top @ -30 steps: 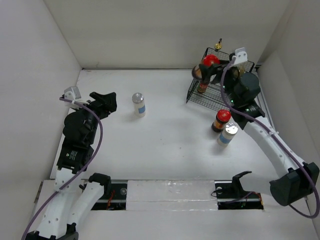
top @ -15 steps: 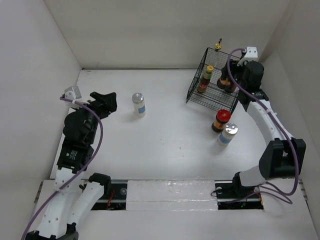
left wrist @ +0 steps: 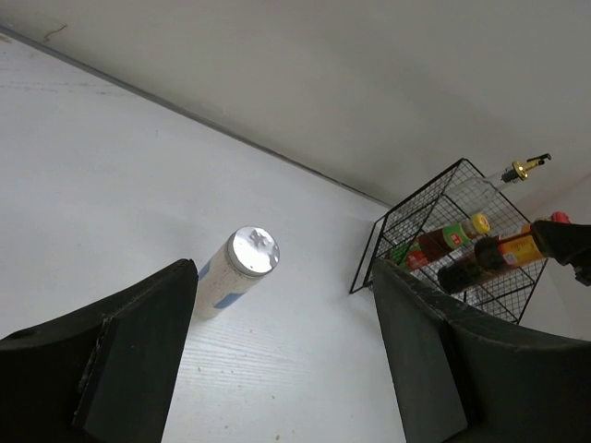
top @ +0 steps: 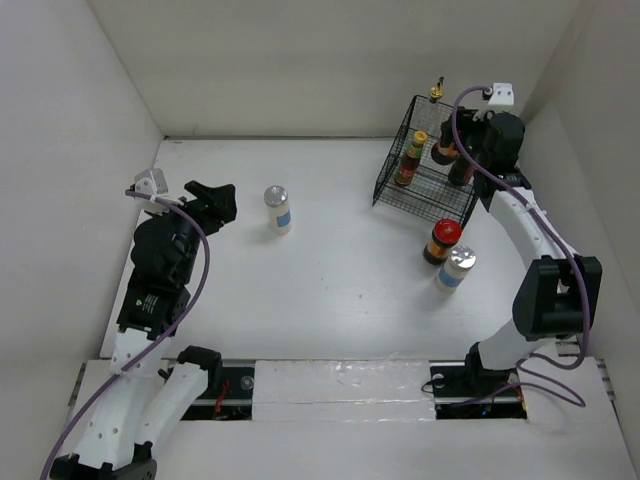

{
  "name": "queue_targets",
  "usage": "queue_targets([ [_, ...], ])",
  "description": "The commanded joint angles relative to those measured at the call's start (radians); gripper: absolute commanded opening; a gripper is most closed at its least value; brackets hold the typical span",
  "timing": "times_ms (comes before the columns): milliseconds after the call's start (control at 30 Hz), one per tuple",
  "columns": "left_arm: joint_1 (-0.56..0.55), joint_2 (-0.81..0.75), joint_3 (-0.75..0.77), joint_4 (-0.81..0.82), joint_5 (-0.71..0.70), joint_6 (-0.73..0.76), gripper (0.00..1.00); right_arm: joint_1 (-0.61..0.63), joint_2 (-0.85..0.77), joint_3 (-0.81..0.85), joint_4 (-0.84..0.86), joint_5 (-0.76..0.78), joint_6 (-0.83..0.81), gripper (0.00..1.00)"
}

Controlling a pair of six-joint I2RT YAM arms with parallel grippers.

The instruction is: Organize the condiment bottles

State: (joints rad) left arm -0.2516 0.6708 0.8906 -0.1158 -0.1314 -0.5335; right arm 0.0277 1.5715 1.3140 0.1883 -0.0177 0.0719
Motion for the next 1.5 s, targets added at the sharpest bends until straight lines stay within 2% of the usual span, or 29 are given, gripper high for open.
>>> queue_targets([
  [0, 0.003, -0.002, 0.011, 0.044, 0.012, 0.017, 0.73, 0.012, -0.018, 0.030, 0.246, 0.022, 0.016, 0.39],
  [600, 0.003, 0.007, 0.011, 0.053, 0.030, 0.017, 0.71, 0.060, 0.134, -0.081, 0.313, 0.093, 0.016, 0.39],
  [700, 0.003, 0.007, 0.011, 0.053, 0.030, 0.017, 0.71, 0.060, 0.160, -0.081, 0.313, 0.093, 0.016, 0.44],
  [767, 0.003, 0.007, 0.011, 0.053, 0.039, 0.017, 0.71, 0.060, 0.174, -0.081, 0.313, 0.093, 0.016, 0.44],
  [867, 0.003, 0.007, 0.011, 0.053, 0.039, 0.017, 0.71, 0.060, 0.185, -0.081, 0.303, 0.102, 0.034, 0.49],
  [1000, 0.003, 0.007, 0.011, 0.062, 0.049, 0.017, 0.71, 0.060, 0.196, -0.071, 0.261, 0.102, 0.043, 0.61],
  [1033, 0.003, 0.007, 0.011, 0.062, 0.059, 0.017, 0.71, 0.060, 0.196, -0.061, 0.252, 0.113, 0.043, 0.67],
  [1267, 0.003, -0.002, 0.011, 0.062, 0.068, 0.017, 0.71, 0.060, 0.141, -0.061, 0.203, 0.122, 0.063, 0.84],
  [1467, 0.003, -0.030, 0.011, 0.062, 0.078, 0.017, 0.71, 0.060, 0.050, -0.042, 0.116, 0.133, 0.063, 0.93],
])
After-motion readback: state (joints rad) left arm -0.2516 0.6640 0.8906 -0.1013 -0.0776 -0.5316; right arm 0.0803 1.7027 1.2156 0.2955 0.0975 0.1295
